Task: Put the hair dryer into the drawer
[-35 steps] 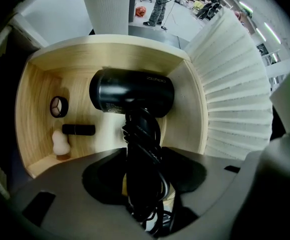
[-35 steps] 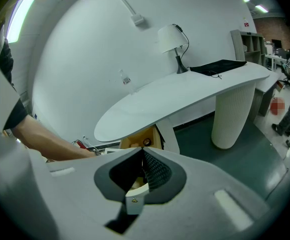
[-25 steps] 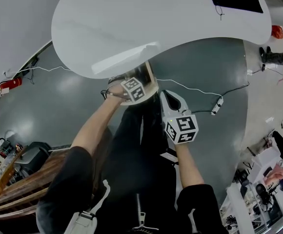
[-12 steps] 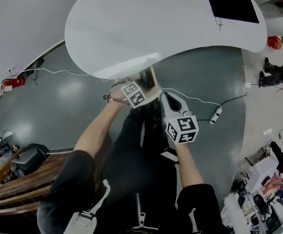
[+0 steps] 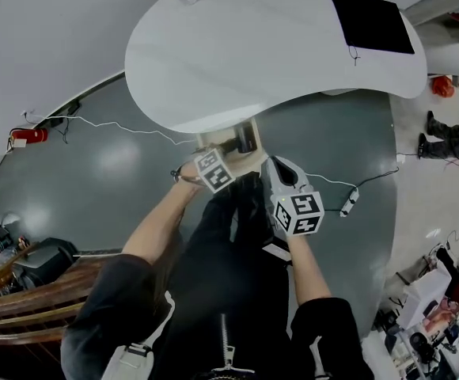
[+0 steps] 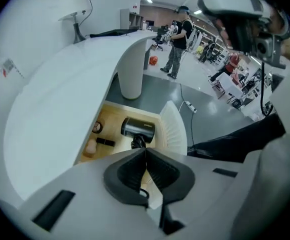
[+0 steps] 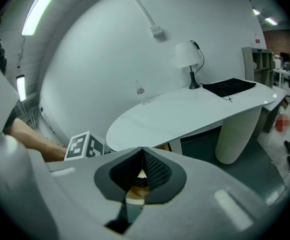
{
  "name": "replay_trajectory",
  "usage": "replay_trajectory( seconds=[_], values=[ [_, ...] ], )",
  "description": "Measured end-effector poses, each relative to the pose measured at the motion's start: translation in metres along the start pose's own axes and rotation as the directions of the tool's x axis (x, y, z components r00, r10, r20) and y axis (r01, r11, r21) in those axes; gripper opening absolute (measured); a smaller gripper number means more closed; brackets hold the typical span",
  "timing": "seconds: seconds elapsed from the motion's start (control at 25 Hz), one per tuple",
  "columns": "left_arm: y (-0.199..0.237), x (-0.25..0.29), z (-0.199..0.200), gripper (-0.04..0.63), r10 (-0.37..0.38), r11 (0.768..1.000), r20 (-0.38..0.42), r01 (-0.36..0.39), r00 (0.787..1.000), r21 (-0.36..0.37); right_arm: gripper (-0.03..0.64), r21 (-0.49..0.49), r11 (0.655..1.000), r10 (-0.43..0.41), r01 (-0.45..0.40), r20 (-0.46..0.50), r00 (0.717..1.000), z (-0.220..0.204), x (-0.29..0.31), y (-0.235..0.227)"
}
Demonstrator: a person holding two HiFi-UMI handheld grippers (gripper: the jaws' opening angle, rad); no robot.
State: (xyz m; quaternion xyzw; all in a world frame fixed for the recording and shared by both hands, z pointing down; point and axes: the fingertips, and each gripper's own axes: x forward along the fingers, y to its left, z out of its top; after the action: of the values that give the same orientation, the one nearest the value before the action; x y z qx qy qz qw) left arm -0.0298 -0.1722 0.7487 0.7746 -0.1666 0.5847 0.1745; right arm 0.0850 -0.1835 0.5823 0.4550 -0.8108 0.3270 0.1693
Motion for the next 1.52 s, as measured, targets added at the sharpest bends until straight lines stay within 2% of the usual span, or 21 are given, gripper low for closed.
replay_trajectory(
  seconds=[0.28, 0.72, 1.16, 1.52],
  values=[
    [-0.006, -0.041, 0.011, 0.014, 0.027, 0.998, 0.119, -0.019, 0.993, -0.067, 0.003, -0.026, 1.0, -0.007, 0.008, 0.029, 1.0, 0.014, -0.007, 0.013],
    [-0.013, -0.102, 0.031, 0.014, 0.092, 0.984, 0.254, -0.049, 0.963, -0.169, 0.005, -0.077, 0.997, 0.002, 0.005, 0.096, 0.995, 0.047, -0.018, 0.032],
    [-0.008, -0.165, 0.054, 0.014, 0.18, 0.967, 0.391, -0.091, 0.903, -0.236, 0.005, -0.131, 0.991, 0.02, 0.004, 0.185, 0.982, 0.093, -0.032, 0.042],
    [0.001, -0.212, 0.073, 0.014, 0.249, 0.959, 0.473, -0.147, 0.845, -0.243, 0.003, -0.157, 0.988, 0.043, -0.006, 0.234, 0.971, 0.117, -0.04, 0.053]
  ],
)
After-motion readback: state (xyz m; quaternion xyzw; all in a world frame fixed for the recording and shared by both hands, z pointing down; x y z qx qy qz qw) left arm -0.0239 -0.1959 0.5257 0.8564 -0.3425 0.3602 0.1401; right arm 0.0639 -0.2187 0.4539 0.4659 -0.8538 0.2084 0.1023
